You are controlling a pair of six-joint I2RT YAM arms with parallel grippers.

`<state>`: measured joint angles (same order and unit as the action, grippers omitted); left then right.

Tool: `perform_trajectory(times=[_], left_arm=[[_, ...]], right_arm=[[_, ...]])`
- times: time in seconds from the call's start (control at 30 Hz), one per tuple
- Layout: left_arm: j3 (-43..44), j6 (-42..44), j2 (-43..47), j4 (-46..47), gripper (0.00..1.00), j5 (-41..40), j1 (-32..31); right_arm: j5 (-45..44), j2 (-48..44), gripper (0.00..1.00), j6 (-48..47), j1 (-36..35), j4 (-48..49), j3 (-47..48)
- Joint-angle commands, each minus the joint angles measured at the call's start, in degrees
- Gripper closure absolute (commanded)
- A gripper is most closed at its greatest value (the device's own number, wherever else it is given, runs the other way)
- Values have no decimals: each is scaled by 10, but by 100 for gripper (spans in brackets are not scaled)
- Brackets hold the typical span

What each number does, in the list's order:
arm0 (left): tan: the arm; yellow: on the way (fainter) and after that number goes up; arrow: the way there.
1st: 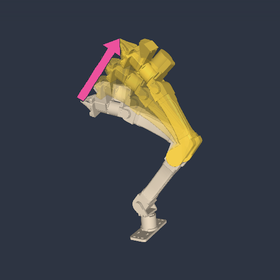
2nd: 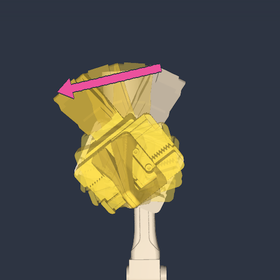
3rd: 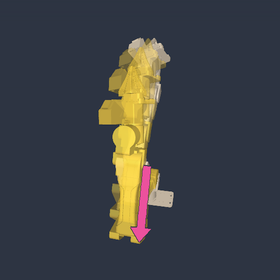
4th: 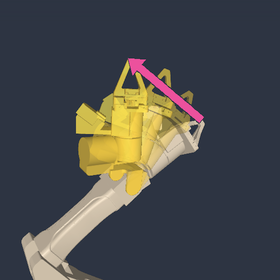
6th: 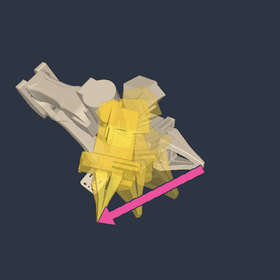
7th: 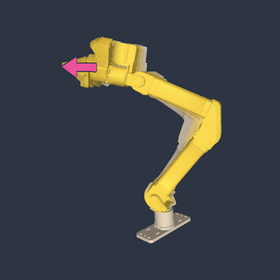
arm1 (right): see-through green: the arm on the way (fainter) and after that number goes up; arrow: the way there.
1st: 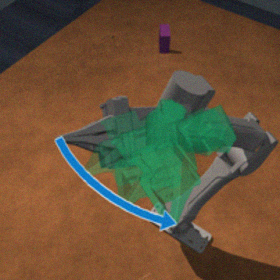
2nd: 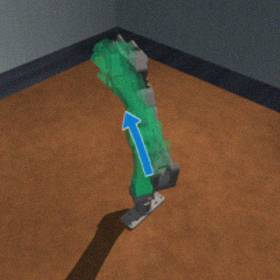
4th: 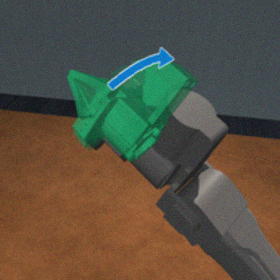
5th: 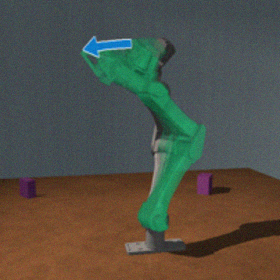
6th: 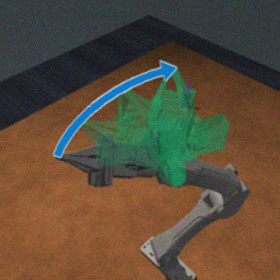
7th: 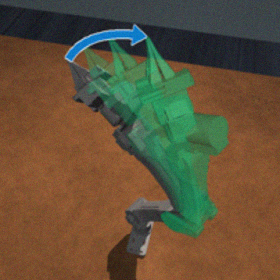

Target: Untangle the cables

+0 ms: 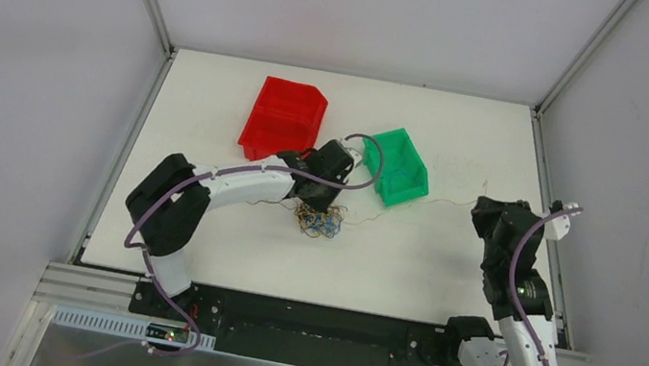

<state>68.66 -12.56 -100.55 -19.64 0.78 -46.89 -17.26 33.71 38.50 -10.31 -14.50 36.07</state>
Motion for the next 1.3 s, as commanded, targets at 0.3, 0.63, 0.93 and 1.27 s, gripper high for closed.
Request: perform_trajectory(times=[0.3, 0.63, 0.93, 1.27], left_arm=[[-196, -259, 271, 21, 100, -208, 195], [-271, -228, 412, 92, 100, -160, 211], [-290, -155, 430, 192, 100, 11, 204], [-289, -145, 430, 194, 100, 29, 203]], right_arm=[[-429, -141, 100, 207, 2, -230, 25], [-32, -75, 75, -68, 2, -21, 26], [270, 59, 31, -185, -81, 29, 87], [57, 385, 34, -403, -410, -2, 257]])
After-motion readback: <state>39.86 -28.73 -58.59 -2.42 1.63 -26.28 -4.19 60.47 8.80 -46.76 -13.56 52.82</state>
